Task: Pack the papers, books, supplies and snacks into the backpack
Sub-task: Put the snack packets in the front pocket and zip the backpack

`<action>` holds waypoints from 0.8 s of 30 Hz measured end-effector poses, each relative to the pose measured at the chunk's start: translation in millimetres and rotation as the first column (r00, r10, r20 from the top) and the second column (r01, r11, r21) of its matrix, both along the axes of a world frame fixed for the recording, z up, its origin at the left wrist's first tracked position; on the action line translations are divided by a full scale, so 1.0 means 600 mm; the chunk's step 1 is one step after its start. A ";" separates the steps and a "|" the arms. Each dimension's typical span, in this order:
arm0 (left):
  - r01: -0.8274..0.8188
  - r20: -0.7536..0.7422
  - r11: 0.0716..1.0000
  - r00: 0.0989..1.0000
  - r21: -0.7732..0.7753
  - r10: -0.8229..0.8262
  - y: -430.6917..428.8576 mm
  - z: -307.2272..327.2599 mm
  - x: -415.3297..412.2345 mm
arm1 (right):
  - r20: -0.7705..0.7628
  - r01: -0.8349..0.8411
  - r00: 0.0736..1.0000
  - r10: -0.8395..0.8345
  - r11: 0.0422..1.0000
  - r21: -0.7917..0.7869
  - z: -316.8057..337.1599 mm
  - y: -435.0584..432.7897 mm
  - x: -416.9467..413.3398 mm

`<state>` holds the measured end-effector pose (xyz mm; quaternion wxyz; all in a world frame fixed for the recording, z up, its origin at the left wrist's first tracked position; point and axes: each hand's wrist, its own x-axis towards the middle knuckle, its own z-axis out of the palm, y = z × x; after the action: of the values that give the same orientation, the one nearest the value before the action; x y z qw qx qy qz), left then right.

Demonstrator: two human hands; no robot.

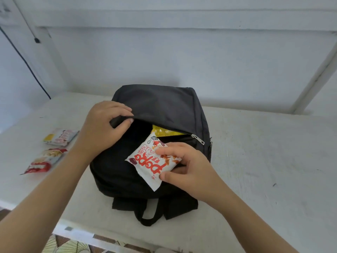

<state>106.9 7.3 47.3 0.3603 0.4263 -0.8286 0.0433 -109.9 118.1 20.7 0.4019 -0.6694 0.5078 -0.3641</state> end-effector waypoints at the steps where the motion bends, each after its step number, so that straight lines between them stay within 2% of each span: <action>1: 0.002 -0.019 1.000 1.000 -0.012 -0.003 -0.003 0.004 -0.001 | -0.075 -0.008 0.997 0.006 0.999 -0.032 0.001 -0.004 0.005; 5: 0.034 -0.039 0.998 0.999 -0.053 -0.036 -0.015 0.014 0.008 | -0.377 -0.075 0.926 -0.007 0.977 -0.200 0.013 -0.022 0.026; 10: 0.089 -0.016 0.993 0.996 -0.073 -0.091 -0.028 0.019 0.020 | -0.580 -0.185 0.812 0.065 0.971 -0.150 0.024 -0.046 0.035; 14: 0.134 -0.033 0.989 0.990 -0.069 -0.136 -0.040 0.019 0.025 | -0.700 -0.181 0.713 -0.027 0.958 -0.222 0.032 -0.056 0.040; 18: 0.185 -0.058 0.982 0.981 -0.050 -0.187 -0.047 0.020 0.030 | -0.716 -0.098 0.656 -0.239 0.913 -0.395 0.020 -0.066 0.061; 21: 0.213 -0.068 0.976 0.974 -0.031 -0.215 -0.049 0.022 0.030 | -0.619 -0.009 0.660 -0.426 0.819 -0.574 0.012 -0.074 0.076; 24: 0.236 -0.073 0.972 0.969 -0.009 -0.236 -0.052 0.020 0.032 | -0.518 0.055 0.671 -0.530 0.733 -0.678 0.008 -0.083 0.091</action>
<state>126.2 -24.2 59.6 0.3930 0.3258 -0.8597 -0.0155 -55.0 68.5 25.8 -0.1214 -0.7491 0.5791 -0.2980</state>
